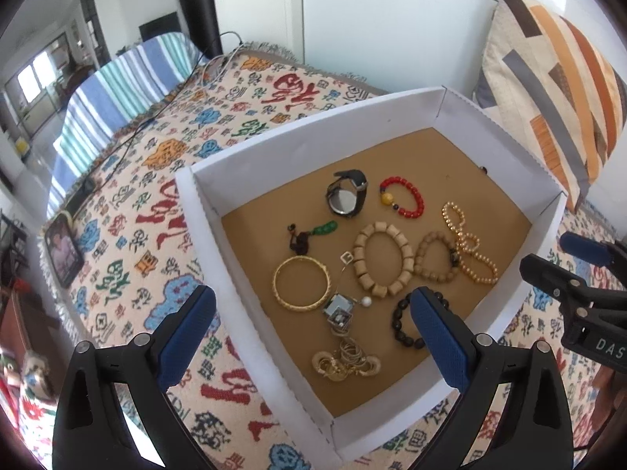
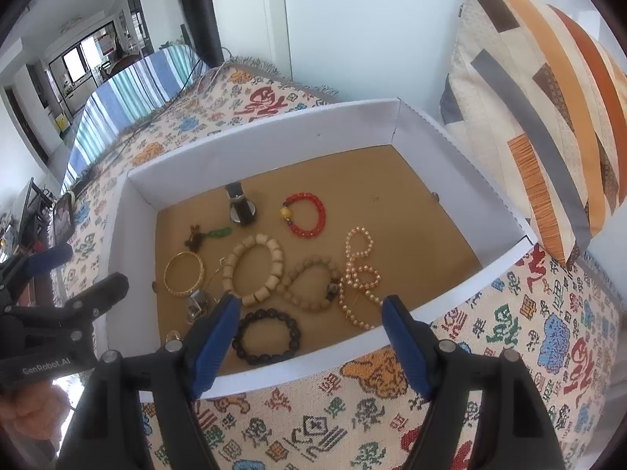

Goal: Organize jewelry

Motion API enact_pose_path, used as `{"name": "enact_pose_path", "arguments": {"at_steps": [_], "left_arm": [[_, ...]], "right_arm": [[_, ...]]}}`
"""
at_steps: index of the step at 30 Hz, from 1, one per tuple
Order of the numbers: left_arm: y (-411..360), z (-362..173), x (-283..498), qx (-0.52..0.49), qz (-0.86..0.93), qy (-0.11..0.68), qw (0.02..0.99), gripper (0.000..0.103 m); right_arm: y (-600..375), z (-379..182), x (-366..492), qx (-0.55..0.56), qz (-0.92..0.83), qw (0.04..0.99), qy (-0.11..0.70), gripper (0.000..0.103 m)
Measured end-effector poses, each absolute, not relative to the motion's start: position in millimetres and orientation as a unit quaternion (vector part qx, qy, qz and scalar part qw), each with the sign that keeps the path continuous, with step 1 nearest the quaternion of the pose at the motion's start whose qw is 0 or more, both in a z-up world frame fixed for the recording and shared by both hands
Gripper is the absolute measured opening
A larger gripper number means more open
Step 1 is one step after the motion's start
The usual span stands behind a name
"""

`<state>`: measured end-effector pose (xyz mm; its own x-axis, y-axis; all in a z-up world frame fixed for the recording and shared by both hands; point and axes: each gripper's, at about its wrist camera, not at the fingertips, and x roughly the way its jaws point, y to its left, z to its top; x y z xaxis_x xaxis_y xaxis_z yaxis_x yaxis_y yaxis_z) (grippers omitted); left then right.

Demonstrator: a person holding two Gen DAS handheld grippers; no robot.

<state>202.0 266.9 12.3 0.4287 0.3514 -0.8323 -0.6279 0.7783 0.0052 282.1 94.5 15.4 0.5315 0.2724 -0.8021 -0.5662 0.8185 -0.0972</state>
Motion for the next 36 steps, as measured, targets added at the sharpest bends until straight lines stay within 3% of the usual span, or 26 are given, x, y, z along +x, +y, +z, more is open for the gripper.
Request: {"name": "enact_pose_path", "arguments": {"at_steps": [7, 36], "left_arm": [[261.0, 12.9, 199.0, -0.152, 0.302, 0.453, 0.825, 0.100], [266.3, 10.3, 197.6, -0.183, 0.315, 0.461, 0.809, 0.100]], "right_arm": [[101.4, 12.4, 276.9, -0.195, 0.238, 0.850, 0.428, 0.081], [102.9, 10.8, 275.5, -0.206, 0.221, 0.846, 0.440, 0.081]]}}
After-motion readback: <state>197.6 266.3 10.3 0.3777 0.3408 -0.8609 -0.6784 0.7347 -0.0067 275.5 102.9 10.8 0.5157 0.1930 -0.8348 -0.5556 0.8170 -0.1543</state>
